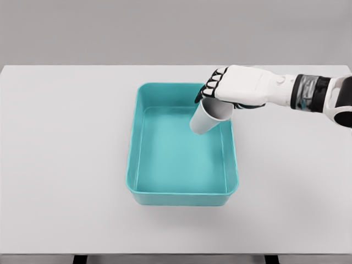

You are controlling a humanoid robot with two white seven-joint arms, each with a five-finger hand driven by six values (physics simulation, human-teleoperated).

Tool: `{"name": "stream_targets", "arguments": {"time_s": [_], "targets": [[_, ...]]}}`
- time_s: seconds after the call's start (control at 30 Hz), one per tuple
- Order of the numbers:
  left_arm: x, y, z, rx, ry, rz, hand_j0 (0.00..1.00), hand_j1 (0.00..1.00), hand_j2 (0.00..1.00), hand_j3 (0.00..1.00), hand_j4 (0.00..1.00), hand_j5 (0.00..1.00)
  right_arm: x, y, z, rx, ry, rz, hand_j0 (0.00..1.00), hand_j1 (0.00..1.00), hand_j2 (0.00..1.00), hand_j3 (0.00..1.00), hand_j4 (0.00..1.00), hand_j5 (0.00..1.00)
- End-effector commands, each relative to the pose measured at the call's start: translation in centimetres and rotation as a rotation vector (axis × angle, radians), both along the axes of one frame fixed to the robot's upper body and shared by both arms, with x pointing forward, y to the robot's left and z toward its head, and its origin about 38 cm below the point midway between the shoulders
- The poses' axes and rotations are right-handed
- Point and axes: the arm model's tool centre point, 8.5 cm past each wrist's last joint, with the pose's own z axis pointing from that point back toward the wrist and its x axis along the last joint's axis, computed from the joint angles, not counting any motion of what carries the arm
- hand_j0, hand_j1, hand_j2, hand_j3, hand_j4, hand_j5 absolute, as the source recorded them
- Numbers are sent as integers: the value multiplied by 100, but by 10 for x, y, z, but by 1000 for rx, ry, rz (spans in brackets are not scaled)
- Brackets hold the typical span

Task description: Put the paper cup into the basket with your right arm

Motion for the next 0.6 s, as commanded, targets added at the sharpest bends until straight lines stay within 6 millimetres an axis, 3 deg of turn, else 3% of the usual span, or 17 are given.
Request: {"name": "stream_targets", "arguments": {"time_s": [0.0, 0.57], "targets": [[0, 0, 0, 0, 0, -1, 100, 100, 100, 100, 100, 100, -1, 9, -7, 3, 18, 13, 75, 75, 75, 75, 75, 75], [0, 0, 0, 0, -1, -1, 100, 100, 100, 100, 100, 100, -10, 24, -42, -87, 61, 56, 75, 75, 75, 75, 75, 75]]}}
